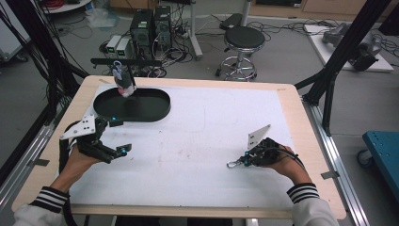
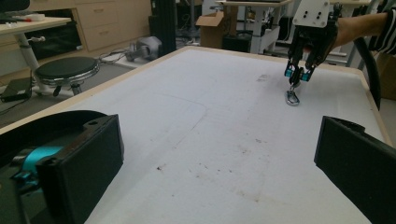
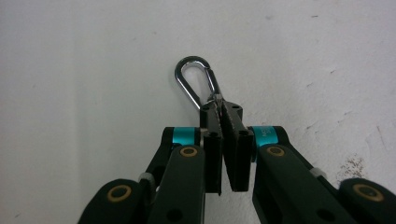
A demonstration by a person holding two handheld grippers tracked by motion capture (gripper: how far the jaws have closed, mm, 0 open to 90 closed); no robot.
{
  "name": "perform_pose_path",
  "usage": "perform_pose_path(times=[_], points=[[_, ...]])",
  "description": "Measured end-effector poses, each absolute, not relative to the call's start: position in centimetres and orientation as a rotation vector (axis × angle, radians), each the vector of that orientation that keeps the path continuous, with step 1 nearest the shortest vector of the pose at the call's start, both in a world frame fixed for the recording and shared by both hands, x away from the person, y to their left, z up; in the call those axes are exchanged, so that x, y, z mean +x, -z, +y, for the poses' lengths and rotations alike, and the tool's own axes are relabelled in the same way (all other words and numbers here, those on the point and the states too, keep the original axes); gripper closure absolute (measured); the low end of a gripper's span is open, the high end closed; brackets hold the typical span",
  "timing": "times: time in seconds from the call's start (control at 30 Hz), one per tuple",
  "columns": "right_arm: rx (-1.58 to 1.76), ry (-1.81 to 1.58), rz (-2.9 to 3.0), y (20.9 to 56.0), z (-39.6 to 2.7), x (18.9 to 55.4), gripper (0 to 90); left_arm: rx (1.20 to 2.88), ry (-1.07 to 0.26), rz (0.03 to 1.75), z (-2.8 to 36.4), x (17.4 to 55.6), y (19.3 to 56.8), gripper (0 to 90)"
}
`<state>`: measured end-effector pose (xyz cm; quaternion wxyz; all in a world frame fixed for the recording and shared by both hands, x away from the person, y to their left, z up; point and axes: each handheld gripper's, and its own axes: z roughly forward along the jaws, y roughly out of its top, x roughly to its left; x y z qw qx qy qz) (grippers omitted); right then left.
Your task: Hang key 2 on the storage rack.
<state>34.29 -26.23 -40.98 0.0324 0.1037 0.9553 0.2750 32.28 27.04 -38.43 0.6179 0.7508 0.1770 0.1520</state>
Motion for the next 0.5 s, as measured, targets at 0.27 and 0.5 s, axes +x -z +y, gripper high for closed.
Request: perform_pose_path(times=[0.27,0.5], points=[[0.337,-0.866,2.942,40.92,-26.27,34.38,87.9,1.729,-0.351,0.406,27.04,32.33,38.44,1.7],[0.399,-0.984,2.908,40.31,-26.37,34.36,88.2,1.724,-0.342,0.408,26.95,32.38,38.49,1.7]])
